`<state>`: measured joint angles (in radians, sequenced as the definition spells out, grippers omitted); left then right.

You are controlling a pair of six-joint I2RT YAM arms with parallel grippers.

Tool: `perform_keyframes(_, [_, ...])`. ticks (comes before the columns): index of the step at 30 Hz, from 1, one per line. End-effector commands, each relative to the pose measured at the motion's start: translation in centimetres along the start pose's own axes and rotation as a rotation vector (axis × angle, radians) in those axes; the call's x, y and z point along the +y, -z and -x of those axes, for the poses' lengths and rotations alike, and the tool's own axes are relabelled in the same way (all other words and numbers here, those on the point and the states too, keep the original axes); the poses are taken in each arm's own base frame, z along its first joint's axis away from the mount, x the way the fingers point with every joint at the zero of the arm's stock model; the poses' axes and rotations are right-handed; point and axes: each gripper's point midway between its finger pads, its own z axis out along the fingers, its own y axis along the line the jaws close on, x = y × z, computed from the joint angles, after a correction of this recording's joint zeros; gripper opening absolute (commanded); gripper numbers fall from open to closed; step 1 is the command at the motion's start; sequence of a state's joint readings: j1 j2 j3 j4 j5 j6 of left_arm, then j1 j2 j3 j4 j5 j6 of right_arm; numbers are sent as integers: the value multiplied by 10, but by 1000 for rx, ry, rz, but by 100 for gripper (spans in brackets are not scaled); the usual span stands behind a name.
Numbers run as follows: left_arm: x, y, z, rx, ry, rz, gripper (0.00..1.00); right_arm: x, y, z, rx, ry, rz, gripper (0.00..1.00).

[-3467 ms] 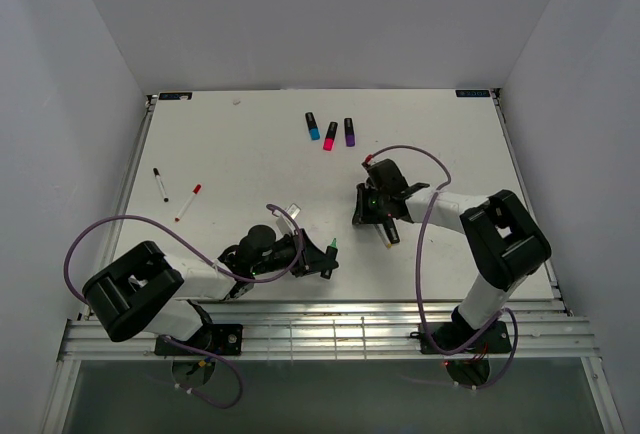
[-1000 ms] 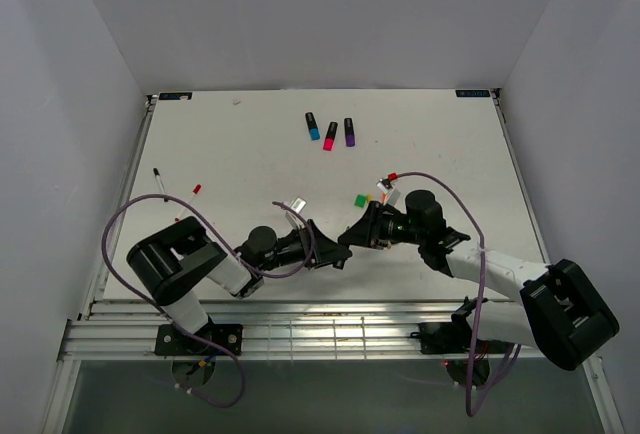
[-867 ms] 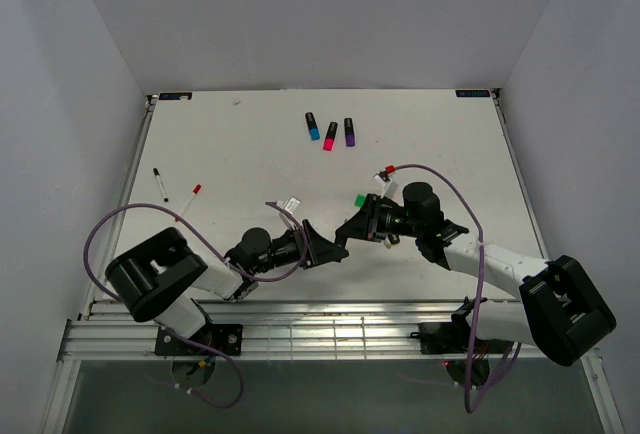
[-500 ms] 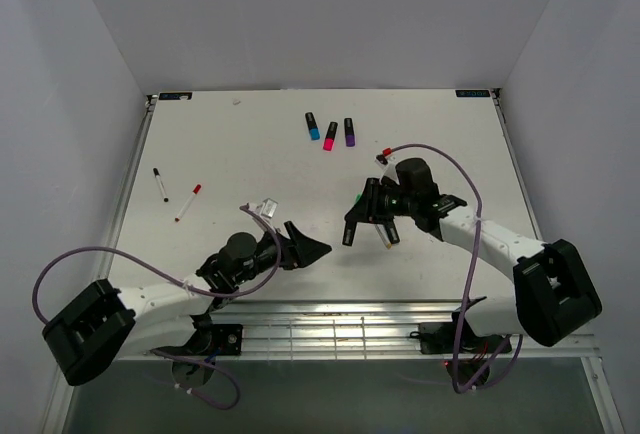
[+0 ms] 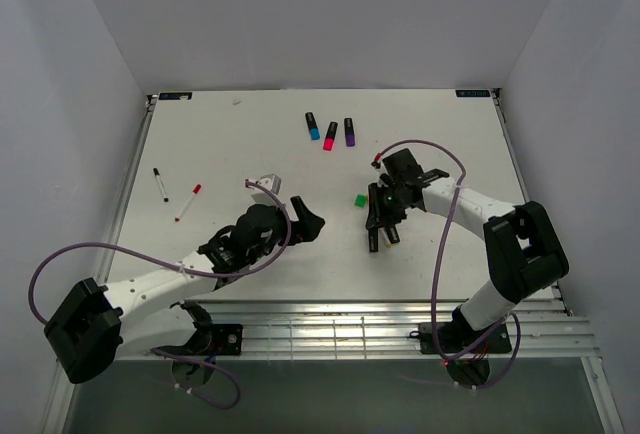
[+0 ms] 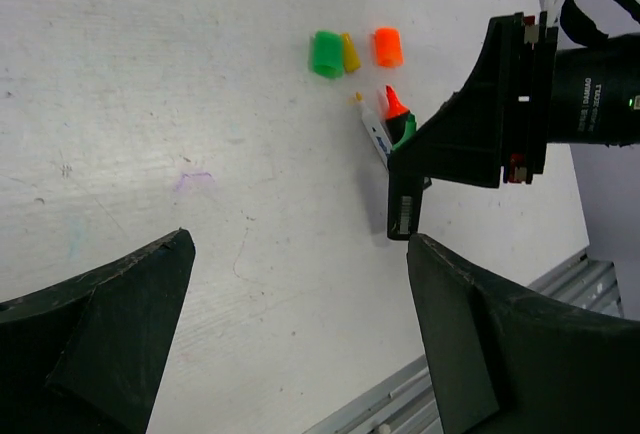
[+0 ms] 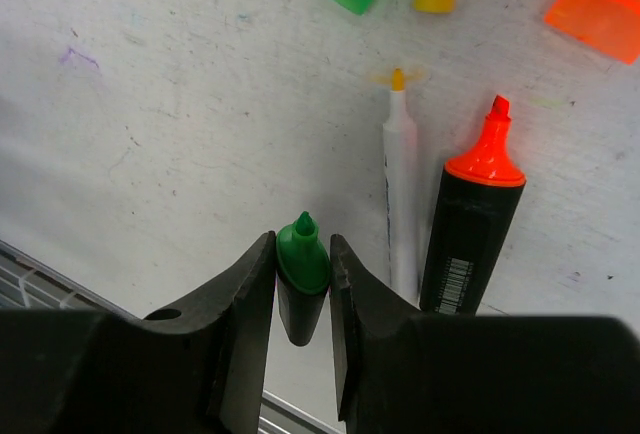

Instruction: Open the pen caps

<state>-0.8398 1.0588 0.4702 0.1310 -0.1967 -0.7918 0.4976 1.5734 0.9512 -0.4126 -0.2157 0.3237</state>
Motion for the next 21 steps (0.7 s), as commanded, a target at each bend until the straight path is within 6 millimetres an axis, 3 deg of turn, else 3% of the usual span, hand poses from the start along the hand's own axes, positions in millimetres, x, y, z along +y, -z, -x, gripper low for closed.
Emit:
perform_keyframes(1, [12, -2, 18, -28, -70, 122, 98, -7, 7, 14, 0, 70, -49, 8])
perform_keyframes(7, [37, -1, 22, -4, -45, 227, 98, -6, -3, 20, 26, 87, -40, 9])
perform_keyframes(10, [59, 1, 29, 26, -9, 270, 97, -8, -9, 16, 44, 86, -39, 13])
perform_keyframes(14, [99, 11, 52, 31, -3, 373, 90, -12, -14, 11, 54, 82, -46, 17])
perform_keyframes(21, [146, 32, 95, -36, -76, 562, 90, -17, -20, 5, 59, 85, -53, 33])
